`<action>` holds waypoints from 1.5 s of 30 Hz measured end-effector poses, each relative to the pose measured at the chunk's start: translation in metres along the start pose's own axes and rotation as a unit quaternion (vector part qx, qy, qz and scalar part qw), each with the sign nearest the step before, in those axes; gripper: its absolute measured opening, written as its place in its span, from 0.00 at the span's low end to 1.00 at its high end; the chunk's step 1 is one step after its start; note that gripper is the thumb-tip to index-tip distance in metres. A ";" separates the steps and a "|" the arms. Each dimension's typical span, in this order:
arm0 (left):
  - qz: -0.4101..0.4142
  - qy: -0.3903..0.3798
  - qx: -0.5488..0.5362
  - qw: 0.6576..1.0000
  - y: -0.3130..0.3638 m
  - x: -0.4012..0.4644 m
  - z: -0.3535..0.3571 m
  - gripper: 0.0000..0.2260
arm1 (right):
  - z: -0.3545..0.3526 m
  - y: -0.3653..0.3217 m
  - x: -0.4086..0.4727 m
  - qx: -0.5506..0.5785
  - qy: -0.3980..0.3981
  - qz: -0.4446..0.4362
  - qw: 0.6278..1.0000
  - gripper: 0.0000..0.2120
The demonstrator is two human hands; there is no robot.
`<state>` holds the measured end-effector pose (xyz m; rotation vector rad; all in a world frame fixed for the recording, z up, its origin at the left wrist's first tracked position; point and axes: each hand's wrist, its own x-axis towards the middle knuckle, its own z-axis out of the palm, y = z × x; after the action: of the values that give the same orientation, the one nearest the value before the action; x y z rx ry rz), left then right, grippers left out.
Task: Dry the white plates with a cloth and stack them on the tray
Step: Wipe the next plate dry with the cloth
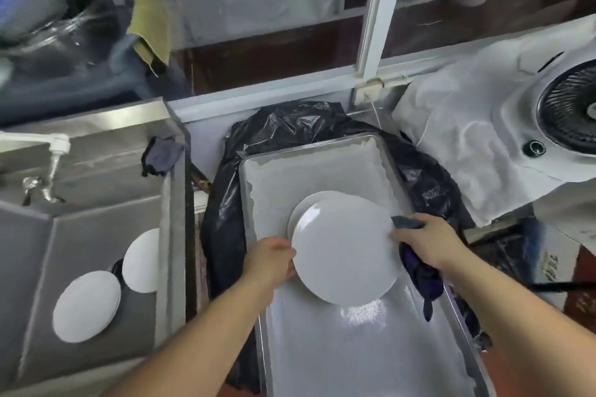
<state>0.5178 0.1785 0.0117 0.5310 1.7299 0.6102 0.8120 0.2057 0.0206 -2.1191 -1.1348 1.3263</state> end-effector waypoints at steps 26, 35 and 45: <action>0.048 0.128 0.237 0.962 -0.015 0.080 0.029 0.13 | 0.044 -0.015 0.087 -0.220 -0.043 -0.019 0.974 0.05; 0.040 0.136 0.221 0.965 -0.017 0.085 0.031 0.13 | 0.049 -0.020 0.087 -0.244 -0.025 -0.008 0.969 0.08; 0.051 0.130 0.243 0.960 -0.017 0.086 0.031 0.16 | 0.055 -0.024 0.088 -0.308 -0.014 -0.024 0.951 0.10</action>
<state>0.5277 0.2238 -0.0685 0.9197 2.1275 0.3283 0.7732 0.2852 -0.0380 -2.4637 -1.7792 1.0703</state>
